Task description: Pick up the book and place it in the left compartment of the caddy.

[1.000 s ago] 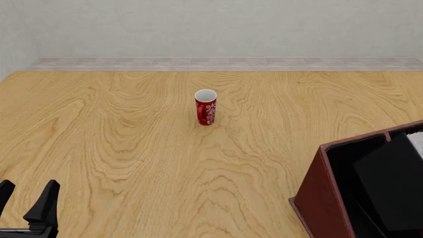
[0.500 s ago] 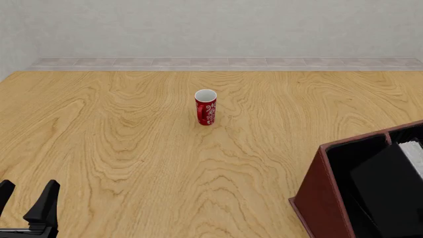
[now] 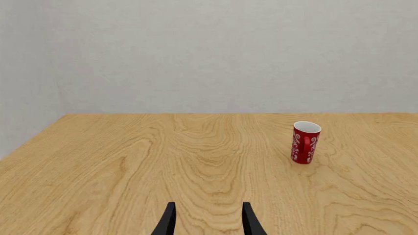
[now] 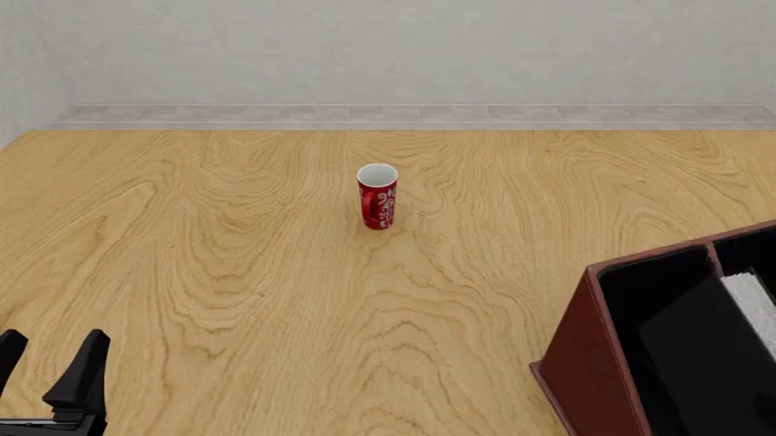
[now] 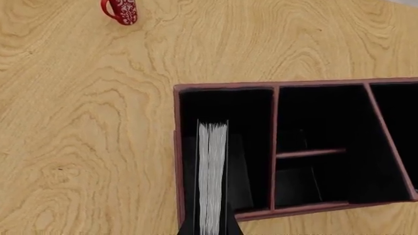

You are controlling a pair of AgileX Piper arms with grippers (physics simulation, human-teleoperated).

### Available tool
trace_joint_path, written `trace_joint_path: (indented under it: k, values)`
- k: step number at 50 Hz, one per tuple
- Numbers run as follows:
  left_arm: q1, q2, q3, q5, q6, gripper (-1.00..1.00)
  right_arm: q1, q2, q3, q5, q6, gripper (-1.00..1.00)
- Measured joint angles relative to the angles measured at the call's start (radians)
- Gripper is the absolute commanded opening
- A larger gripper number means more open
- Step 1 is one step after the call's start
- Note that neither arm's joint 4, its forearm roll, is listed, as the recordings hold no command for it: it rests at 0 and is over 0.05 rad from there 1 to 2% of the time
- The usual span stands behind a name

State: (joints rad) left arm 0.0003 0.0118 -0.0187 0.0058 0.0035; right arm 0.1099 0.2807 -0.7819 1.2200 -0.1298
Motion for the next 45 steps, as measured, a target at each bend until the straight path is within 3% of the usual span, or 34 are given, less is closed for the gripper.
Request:
trace_joint_path:
  k: [45]
  values:
    - [0.0, 0.0, 0.0, 0.0, 0.0, 1.0, -0.013, -0.032, 0.078, 0.0, 0.008, -1.0]
